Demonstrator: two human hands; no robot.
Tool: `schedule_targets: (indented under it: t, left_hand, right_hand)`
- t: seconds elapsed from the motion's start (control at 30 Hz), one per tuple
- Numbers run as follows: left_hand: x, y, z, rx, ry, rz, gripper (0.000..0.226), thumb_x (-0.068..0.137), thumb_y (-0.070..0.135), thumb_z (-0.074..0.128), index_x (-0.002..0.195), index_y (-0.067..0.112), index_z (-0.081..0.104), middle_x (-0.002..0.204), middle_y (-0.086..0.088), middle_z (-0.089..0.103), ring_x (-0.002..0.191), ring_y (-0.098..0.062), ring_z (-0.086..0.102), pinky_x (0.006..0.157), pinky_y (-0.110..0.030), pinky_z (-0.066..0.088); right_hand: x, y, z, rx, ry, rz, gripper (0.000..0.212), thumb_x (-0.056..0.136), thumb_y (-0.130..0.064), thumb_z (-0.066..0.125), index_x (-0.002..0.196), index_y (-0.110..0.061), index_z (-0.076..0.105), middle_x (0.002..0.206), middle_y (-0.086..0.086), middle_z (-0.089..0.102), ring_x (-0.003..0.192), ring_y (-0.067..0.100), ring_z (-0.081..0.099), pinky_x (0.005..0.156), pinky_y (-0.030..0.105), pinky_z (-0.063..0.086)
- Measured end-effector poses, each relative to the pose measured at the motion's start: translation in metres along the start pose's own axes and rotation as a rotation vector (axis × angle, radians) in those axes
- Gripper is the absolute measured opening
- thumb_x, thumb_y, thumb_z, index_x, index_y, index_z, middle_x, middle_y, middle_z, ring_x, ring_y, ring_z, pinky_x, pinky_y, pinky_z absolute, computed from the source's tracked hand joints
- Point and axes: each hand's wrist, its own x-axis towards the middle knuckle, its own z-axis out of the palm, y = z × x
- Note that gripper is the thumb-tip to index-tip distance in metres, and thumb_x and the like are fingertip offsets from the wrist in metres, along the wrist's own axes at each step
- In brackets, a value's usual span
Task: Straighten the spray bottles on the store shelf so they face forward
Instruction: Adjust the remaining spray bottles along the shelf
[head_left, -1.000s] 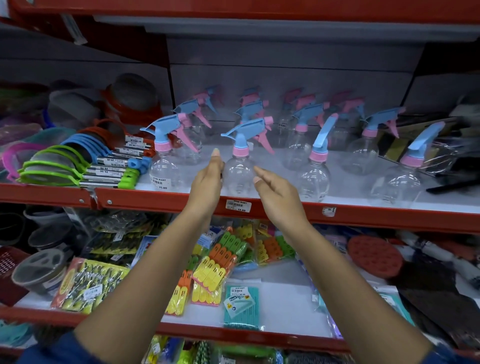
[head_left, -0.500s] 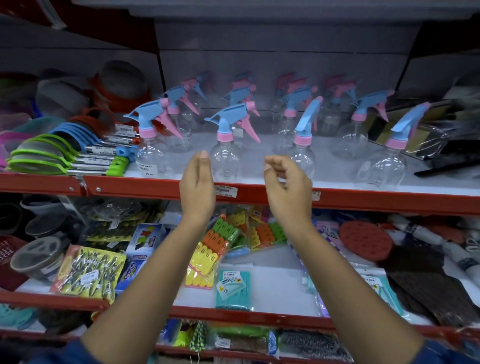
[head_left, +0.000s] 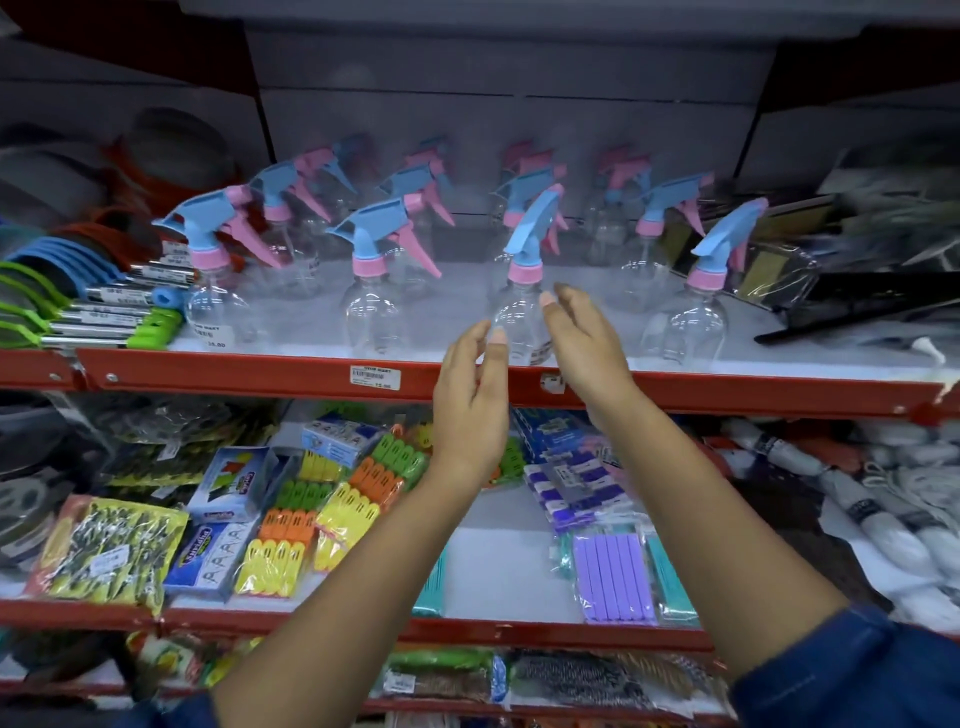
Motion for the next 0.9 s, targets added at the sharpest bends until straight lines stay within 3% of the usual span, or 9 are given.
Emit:
schedule_targets:
  t: [0.07,0.17,0.27,0.37,0.43,0.57,0.73,0.8,0.9]
  left_hand:
    - [0.002,0.002,0.003,-0.032,-0.026,-0.049,0.041,0.097,0.042,0.039,0.129,0.021,0.053,0.13,0.01,0.055,0.118,0.0,0.048,0.1,-0.015,0.033]
    - [0.003,0.006,0.003,-0.085,-0.075,-0.1,0.031,0.097,0.042,0.038,0.119,0.031,0.057,0.107,0.028,0.056,0.099,0.019,0.05,0.083,-0.001,0.034]
    - [0.01,0.01,0.0,-0.108,-0.133,-0.151,0.021,0.097,0.045,0.035,0.089,0.041,0.054,0.077,0.036,0.059,0.078,0.026,0.05,0.074,-0.002,0.035]
    - [0.02,0.011,-0.005,-0.106,-0.166,-0.172,0.035,0.096,0.052,0.033,0.072,0.04,0.056,0.063,0.039,0.06,0.07,0.025,0.053,0.074,-0.011,0.037]
    - [0.026,0.012,-0.007,-0.102,-0.188,-0.185,0.035,0.094,0.056,0.032,0.08,0.038,0.058,0.074,0.034,0.06,0.082,0.018,0.054,0.08,-0.014,0.036]
    - [0.037,0.009,-0.008,-0.078,-0.234,-0.193,0.06,0.09,0.065,0.029,0.128,0.026,0.053,0.119,0.016,0.056,0.116,-0.005,0.05,0.1,-0.024,0.034]
    - [0.035,0.011,-0.004,-0.039,-0.227,-0.2,0.065,0.089,0.066,0.026,0.136,0.026,0.046,0.14,0.006,0.05,0.122,-0.006,0.045,0.098,-0.025,0.028]
    - [0.029,0.014,-0.002,-0.023,-0.169,-0.187,0.058,0.093,0.06,0.028,0.134,0.025,0.049,0.133,0.007,0.053,0.123,-0.008,0.045,0.099,-0.025,0.03]
    - [0.017,0.009,0.008,0.006,-0.031,-0.094,0.055,0.095,0.051,0.034,0.141,0.02,0.041,0.147,0.004,0.043,0.136,-0.009,0.036,0.114,-0.032,0.026]
  right_hand:
    - [0.0,0.0,-0.003,0.03,-0.048,0.02,0.041,0.1,-0.038,0.039,0.133,-0.018,0.05,0.118,-0.002,0.055,0.091,0.008,0.053,0.048,0.001,0.04]
    - [-0.003,0.004,-0.007,0.034,-0.013,-0.016,0.04,0.098,-0.039,0.041,0.129,-0.018,0.055,0.119,-0.002,0.06,0.104,0.013,0.055,0.067,0.013,0.047]
    - [-0.006,0.006,-0.009,0.062,0.017,-0.005,0.038,0.098,-0.038,0.042,0.125,-0.018,0.059,0.115,0.0,0.063,0.101,0.014,0.058,0.079,0.02,0.052]
    - [-0.014,0.004,-0.011,0.065,0.033,-0.022,0.028,0.099,-0.033,0.042,0.111,-0.018,0.062,0.098,-0.001,0.062,0.081,0.007,0.058,0.064,0.005,0.047]
    - [-0.021,0.002,-0.011,0.056,0.049,-0.028,0.03,0.099,-0.03,0.042,0.117,-0.017,0.062,0.096,-0.001,0.063,0.076,0.003,0.057,0.056,-0.001,0.041]
    - [-0.035,0.003,-0.004,-0.052,0.088,-0.062,0.042,0.099,-0.03,0.043,0.137,-0.014,0.051,0.139,0.002,0.056,0.127,0.014,0.05,0.108,0.029,0.038]
    - [-0.036,0.009,0.002,-0.01,0.091,-0.072,0.048,0.094,-0.038,0.044,0.136,-0.014,0.051,0.138,0.004,0.057,0.124,0.019,0.055,0.105,0.045,0.045]
    - [-0.035,0.012,0.0,0.002,0.101,-0.064,0.045,0.095,-0.036,0.046,0.134,-0.015,0.053,0.135,0.003,0.059,0.121,0.017,0.056,0.103,0.041,0.045]
    - [-0.036,0.019,-0.011,0.006,0.227,-0.127,0.03,0.095,-0.028,0.051,0.122,-0.017,0.06,0.122,0.0,0.065,0.107,0.011,0.06,0.087,0.013,0.045]
